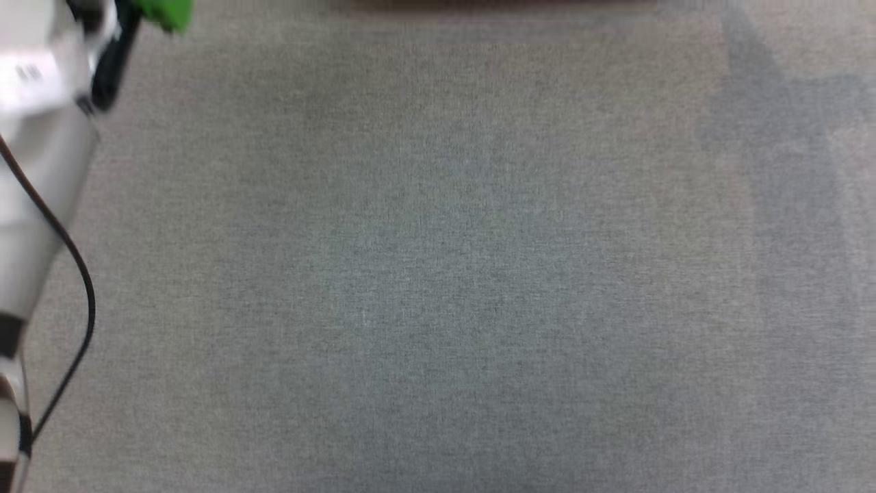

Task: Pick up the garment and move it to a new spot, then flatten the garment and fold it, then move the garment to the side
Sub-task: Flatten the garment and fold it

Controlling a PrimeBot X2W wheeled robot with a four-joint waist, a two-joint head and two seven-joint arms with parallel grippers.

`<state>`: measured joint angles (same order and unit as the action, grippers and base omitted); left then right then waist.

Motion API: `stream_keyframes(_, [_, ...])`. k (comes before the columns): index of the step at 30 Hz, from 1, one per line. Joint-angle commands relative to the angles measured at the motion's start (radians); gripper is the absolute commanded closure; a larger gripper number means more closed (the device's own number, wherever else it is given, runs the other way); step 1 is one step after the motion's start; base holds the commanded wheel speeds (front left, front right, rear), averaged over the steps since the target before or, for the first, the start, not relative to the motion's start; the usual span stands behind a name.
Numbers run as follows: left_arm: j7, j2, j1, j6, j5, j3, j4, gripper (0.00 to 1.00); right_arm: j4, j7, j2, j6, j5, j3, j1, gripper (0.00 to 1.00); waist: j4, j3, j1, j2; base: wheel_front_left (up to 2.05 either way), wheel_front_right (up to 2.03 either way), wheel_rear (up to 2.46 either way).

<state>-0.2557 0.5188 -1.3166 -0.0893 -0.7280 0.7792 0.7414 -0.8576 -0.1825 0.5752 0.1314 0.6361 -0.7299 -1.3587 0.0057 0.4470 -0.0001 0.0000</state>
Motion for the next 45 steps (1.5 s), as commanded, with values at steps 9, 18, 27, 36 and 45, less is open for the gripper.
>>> stream_keyframes(9, [-0.006,0.066,0.543,0.083,-0.031,-0.066,-0.213,1.0,0.097,-0.05,0.02,-0.001,0.134,-0.125,0.398,1.0,-0.021,-0.228,0.0001,0.0,0.0,0.0,0.0])
stream_keyframes(18, [-0.006,0.07,0.916,0.144,-0.095,-0.077,-0.301,1.0,0.131,-0.073,0.028,-0.001,0.203,-0.118,0.752,1.0,-0.009,-0.356,0.0001,0.0,0.0,0.0,0.0])
stream_keyframes(27, [-0.006,0.079,1.157,0.194,-0.143,-0.138,-0.346,1.0,0.165,-0.079,0.042,-0.001,0.204,-0.02,1.01,1.0,-0.005,-0.443,0.0001,0.0,0.0,0.0,0.0])
stream_keyframes(36, [-0.006,0.098,1.349,0.247,-0.141,-0.157,-0.404,1.0,0.25,-0.077,0.055,-0.001,0.183,0.111,1.284,1.0,0.009,-0.475,0.0001,0.0,0.0,0.0,0.0])
stream_keyframes(45, [-0.006,0.08,1.378,0.256,-0.128,-0.158,-0.432,1.0,0.29,-0.033,0.023,-0.001,0.114,0.246,1.394,0.62,0.018,-0.473,0.0001,0.0,0.0,0.0,0.0])
